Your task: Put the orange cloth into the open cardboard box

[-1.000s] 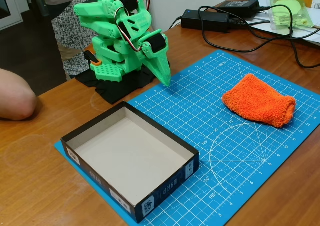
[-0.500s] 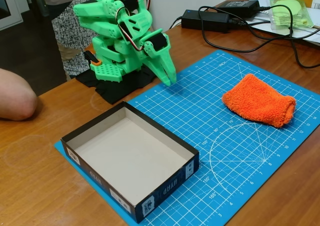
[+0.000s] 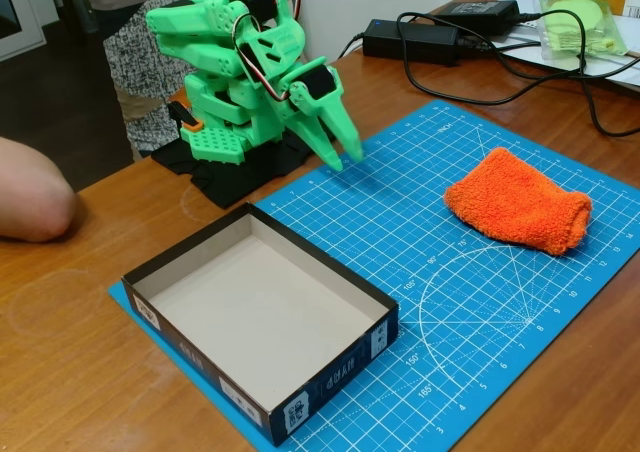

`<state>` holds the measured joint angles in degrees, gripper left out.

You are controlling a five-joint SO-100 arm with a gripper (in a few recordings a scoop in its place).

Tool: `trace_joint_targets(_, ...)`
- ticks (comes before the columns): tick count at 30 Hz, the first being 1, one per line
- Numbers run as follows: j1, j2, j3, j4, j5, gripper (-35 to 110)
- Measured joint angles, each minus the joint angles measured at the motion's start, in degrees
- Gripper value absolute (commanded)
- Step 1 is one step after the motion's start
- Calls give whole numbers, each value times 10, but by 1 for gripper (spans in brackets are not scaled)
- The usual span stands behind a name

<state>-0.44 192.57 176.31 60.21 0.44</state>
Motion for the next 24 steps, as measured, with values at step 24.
trace_joint_targets(24,91,-924,-723,-38,-322,43)
